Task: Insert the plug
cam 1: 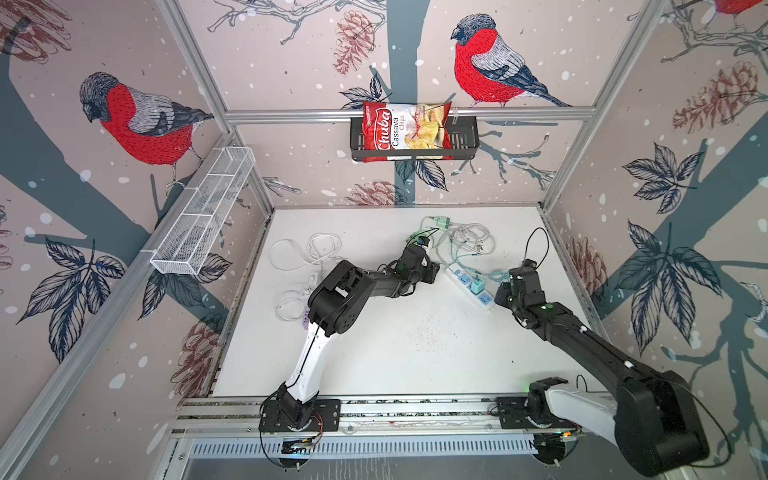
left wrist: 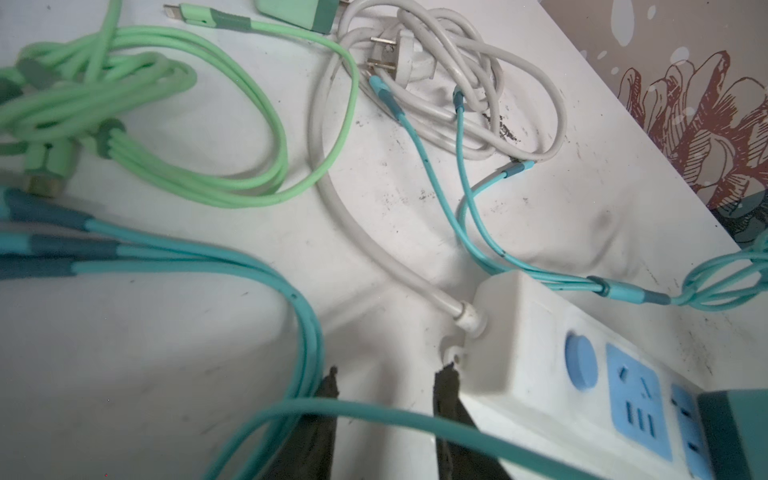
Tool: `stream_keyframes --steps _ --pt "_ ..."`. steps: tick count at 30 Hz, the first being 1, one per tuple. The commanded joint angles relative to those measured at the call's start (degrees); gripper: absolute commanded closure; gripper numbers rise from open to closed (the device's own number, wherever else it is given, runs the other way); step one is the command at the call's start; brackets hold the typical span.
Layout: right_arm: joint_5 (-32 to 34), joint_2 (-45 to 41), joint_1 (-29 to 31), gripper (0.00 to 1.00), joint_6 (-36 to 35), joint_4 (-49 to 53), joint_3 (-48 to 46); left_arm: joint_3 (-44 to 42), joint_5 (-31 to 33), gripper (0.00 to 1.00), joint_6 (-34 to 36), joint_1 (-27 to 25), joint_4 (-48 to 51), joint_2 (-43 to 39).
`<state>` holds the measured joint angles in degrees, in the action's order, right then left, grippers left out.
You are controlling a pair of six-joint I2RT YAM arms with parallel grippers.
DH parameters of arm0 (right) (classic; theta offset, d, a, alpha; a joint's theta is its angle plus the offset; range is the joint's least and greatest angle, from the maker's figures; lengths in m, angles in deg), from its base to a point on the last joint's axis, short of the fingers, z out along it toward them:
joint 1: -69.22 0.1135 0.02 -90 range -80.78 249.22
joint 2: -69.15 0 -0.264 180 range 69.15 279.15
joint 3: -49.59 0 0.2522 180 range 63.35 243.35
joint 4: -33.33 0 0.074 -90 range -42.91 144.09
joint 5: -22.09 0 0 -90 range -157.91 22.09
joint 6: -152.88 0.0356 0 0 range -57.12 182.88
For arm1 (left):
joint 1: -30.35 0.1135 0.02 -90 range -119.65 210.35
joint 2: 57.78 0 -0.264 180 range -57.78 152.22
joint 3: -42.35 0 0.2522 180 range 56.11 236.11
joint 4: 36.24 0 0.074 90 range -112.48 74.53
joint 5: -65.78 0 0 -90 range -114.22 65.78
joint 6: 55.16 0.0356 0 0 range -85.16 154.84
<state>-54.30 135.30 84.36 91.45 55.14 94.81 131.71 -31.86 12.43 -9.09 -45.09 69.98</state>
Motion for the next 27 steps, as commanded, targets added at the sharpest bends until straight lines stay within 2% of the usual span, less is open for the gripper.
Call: stream_keyframes --steps 1,5,7,10,15,18,22,25,27 --pt "-1.7 2.8 -0.6 0.81 -1.5 -5.1 1.3 -1.9 1.1 0.61 -0.3 0.1 11.8 -0.9" --pt "-4.7 7.6 -0.1 0.82 -1.6 -5.9 2.8 -3.6 0.7 0.61 -0.7 0.2 10.7 -2.1" --pt "-4.0 8.0 1.6 0.82 -0.8 -4.6 3.0 -4.1 0.9 0.61 -0.7 0.2 10.5 -2.2" --pt "-3.7 6.3 4.2 0.82 1.5 -2.9 2.1 -4.7 2.1 0.60 -0.8 0.2 10.0 -2.3" --pt "-7.8 1.3 8.3 0.81 6.8 -3.1 -1.9 -5.3 1.5 0.61 -1.1 0.2 8.8 -2.7" --pt "-8.1 -1.3 10.4 0.79 8.7 -2.2 -3.4 -5.7 1.4 0.60 -1.1 0.2 8.6 -3.2" --pt "-8.4 -4.0 10.6 0.78 7.9 0.0 -3.7 -7.0 1.2 0.61 -1.2 0.1 7.6 -4.1" --pt "-5.0 -6.0 11.3 0.79 6.0 2.7 -3.1 -8.3 1.1 0.61 -1.4 0.2 7.1 -5.2" --pt "-5.4 -7.2 11.3 0.78 4.0 2.8 -2.9 -9.6 0.9 0.60 -1.6 0.2 5.9 -6.2"
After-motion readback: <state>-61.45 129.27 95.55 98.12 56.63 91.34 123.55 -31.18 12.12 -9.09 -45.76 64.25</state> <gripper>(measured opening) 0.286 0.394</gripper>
